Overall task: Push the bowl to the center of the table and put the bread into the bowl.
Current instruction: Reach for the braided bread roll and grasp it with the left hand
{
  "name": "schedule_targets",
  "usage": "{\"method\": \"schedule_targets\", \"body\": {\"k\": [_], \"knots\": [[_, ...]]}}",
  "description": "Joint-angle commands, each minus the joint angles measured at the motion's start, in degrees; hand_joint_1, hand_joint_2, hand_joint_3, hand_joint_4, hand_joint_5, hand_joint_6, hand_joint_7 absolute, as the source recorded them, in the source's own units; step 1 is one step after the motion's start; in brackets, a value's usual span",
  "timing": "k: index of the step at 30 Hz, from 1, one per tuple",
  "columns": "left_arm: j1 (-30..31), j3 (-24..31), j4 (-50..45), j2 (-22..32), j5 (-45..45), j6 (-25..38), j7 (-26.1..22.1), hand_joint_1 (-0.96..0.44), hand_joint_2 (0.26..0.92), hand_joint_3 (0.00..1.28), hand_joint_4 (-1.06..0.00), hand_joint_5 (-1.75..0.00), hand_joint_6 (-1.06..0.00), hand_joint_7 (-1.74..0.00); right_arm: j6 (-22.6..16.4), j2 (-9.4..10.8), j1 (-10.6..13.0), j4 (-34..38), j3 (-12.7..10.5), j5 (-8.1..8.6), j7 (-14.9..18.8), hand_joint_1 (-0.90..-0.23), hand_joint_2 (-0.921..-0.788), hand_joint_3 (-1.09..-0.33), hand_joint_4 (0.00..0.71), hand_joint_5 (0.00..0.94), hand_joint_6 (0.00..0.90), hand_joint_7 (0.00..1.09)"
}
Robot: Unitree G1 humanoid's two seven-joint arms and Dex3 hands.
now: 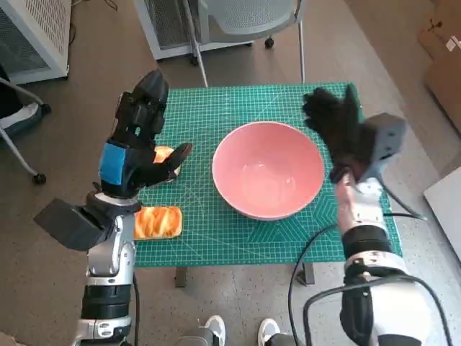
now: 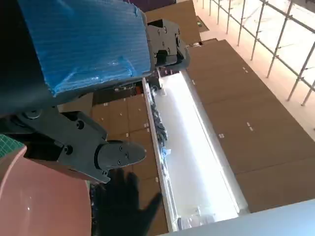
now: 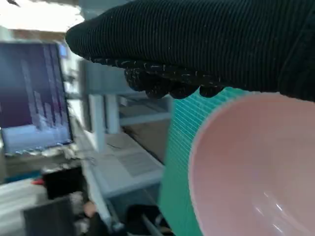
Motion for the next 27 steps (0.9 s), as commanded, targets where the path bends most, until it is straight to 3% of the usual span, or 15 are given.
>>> {"method": "schedule_targets", "body": {"k": [1,5,9,12,18,27], "knots": [[0.9,0.0,-1.8,-0.1,-0.4,0.0,0.1,-0.25,0.814,0.43,-0.06,-0.01,0.00,-0.48,-4.2,-2.0,0.6,-1.5,-0.4,0.67,2.1,-0.567,-0.921,-0.753,0.176,0.000,0.253,0.00],[1.4,0.1,-2.7,0.2,-0.4,0.0,0.1,-0.26,0.814,0.42,-0.07,-0.01,0.00,-0.49,-8.6,-2.7,1.2,-3.1,-0.9,1.68,4.2,-0.570,-0.921,-0.752,0.162,0.000,0.238,0.00],[1.4,0.1,-3.9,0.8,-0.3,0.5,-0.1,-0.27,0.815,0.42,-0.07,-0.01,0.00,-0.49,-16.9,-2.3,2.7,-8.2,-1.7,4.75,9.9,-0.577,-0.921,-0.754,0.158,0.001,0.240,0.00],[1.3,0.1,-4.7,1.4,0.0,0.7,-0.3,-0.27,0.815,0.41,-0.06,-0.01,0.00,-0.49,-20.3,-1.7,4.0,-12.3,-1.9,7.33,13.8,-0.589,-0.921,-0.746,0.171,0.008,0.251,0.01],[1.1,-0.1,-7.0,3.1,0.8,0.5,-1.1,-0.27,0.814,0.40,-0.06,-0.01,0.00,-0.48,-23.6,-0.8,8.0,-23.6,-0.7,11.29,18.2,-0.615,-0.921,-0.700,0.188,0.012,0.263,0.02],[2.0,0.0,-12.3,6.3,2.9,0.9,-1.2,-0.27,0.806,0.40,-0.07,-0.01,0.00,-0.48,-23.3,-1.3,12.7,-33.7,1.7,12.31,18.5,-0.640,-0.921,-0.668,0.222,0.019,0.307,0.03]]}}
